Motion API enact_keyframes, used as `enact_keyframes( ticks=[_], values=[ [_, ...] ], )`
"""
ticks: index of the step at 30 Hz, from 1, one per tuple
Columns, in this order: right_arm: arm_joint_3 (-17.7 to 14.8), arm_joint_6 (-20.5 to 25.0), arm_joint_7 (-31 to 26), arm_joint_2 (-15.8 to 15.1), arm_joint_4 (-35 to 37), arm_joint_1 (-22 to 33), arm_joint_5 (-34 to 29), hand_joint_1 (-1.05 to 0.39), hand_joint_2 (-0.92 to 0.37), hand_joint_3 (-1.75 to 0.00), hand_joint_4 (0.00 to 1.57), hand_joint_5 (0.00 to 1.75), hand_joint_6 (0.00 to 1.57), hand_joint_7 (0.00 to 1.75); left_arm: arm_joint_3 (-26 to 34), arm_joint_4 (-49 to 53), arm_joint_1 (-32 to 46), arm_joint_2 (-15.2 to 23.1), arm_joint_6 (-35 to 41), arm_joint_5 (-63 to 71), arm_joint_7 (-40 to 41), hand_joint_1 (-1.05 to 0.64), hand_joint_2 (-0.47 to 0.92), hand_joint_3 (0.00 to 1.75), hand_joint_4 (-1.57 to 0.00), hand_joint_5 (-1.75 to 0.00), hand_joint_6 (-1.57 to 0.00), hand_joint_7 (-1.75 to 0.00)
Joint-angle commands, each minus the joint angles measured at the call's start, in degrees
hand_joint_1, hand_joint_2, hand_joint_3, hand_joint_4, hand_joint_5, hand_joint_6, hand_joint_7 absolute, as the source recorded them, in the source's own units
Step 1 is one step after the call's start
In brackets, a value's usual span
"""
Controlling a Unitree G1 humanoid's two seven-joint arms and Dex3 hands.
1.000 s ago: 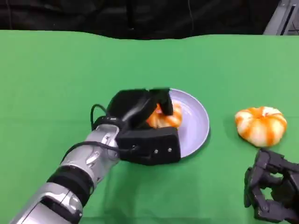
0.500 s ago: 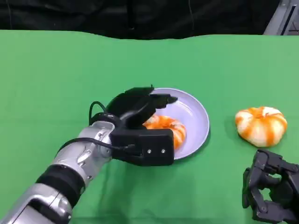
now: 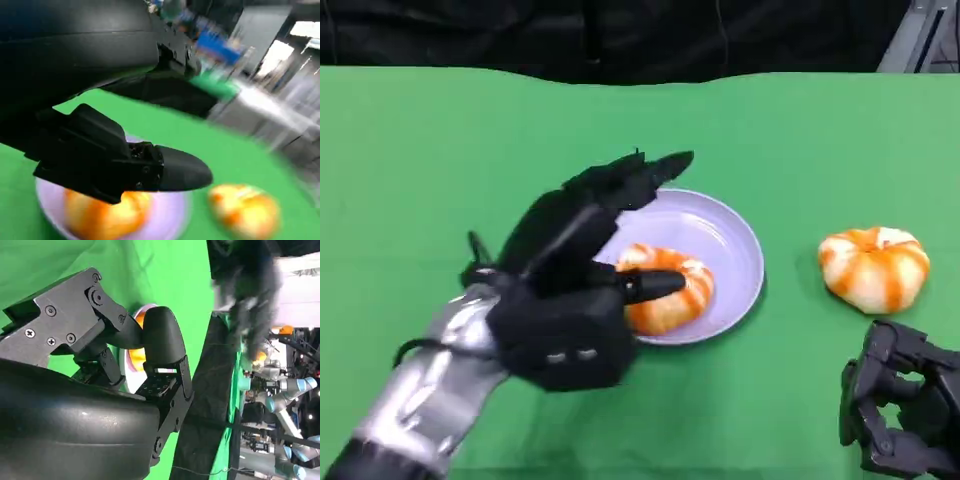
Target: Grasp the bread from the table and place it into the plate.
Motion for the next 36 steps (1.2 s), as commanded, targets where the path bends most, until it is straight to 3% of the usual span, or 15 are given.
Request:
enact_keyframes(
  ticks=[1,2,4,5,7,10,14,19,28,36],
  values=[
    [-0.79,0.25,-0.09,-0.63,-0.10,-0.16,0.74,-0.10,-0.51,-1.28,0.91,1.75,0.77,1.69,5.71,-12.02,7.67,3.22,6.75,-16.46,-11.85,-0.24,0.92,0.32,-0.88,-0.22,-0.88,-0.14],
    [-0.80,0.16,-0.16,-0.68,-0.04,-0.17,0.62,-0.10,-0.51,-1.28,0.91,1.75,0.77,1.69,6.73,-14.32,9.04,3.56,9.11,-19.89,-14.03,-0.10,0.87,0.50,-0.86,-0.78,-0.95,-0.45],
    [-0.85,-0.16,-0.07,-0.73,0.25,-0.27,0.60,-0.10,-0.51,-1.28,0.91,1.75,0.76,1.69,9.00,-18.61,12.46,4.89,13.20,-26.62,-18.37,0.00,0.78,0.78,-0.77,-1.37,-0.84,-1.04],
    [-0.89,-0.37,0.02,-0.73,0.47,-0.36,0.65,-0.10,-0.51,-1.28,0.90,1.75,0.76,1.69,10.36,-20.88,14.63,6.05,15.27,-30.24,-20.90,0.02,0.70,0.99,-0.77,-1.55,-0.82,-1.25],
    [-0.88,-0.57,0.17,-0.75,0.53,-0.36,0.75,-0.11,-0.52,-1.28,0.90,1.75,0.76,1.69,12.92,-24.62,18.36,8.36,18.63,-36.00,-25.26,0.03,0.61,1.20,-0.75,-1.71,-0.78,-1.46],
    [-0.83,-0.84,-0.11,-0.70,0.57,-0.33,0.24,-0.11,-0.51,-1.28,0.90,1.75,0.75,1.70,16.47,-27.39,23.47,10.94,20.80,-41.01,-29.72,0.06,0.54,1.31,-0.76,-1.74,-0.72,-1.64],
    [-0.97,-1.31,-0.42,-0.72,1.15,-0.70,-0.12,-0.12,-0.50,-1.27,0.89,1.75,0.74,1.70,20.88,-27.48,31.38,11.87,21.22,-44.82,-32.86,0.11,0.52,1.36,-0.80,-1.75,-0.69,-1.72],
    [-1.44,-0.47,0.00,-1.46,1.78,-1.36,0.26,-0.11,-0.50,-1.27,0.88,1.75,0.74,1.69,24.48,-21.31,38.72,8.34,20.58,-49.43,-35.30,0.10,0.65,1.19,-0.83,-1.75,-0.69,-1.75],
    [-2.65,-1.78,1.48,-1.94,4.14,-2.49,0.77,-0.11,-0.51,-1.26,0.88,1.75,0.75,1.67,25.81,-10.71,36.48,2.26,12.62,-44.68,-33.28,0.15,0.72,1.14,-0.87,-1.75,-0.71,-1.75],
    [-2.35,-1.53,1.47,-1.81,3.28,-2.05,0.35,-0.12,-0.53,-1.23,0.89,1.75,0.74,1.69,26.77,-10.53,36.06,-0.46,10.81,-43.04,-30.84,0.14,0.73,1.15,-0.87,-1.75,-0.68,-1.75]
  ],
)
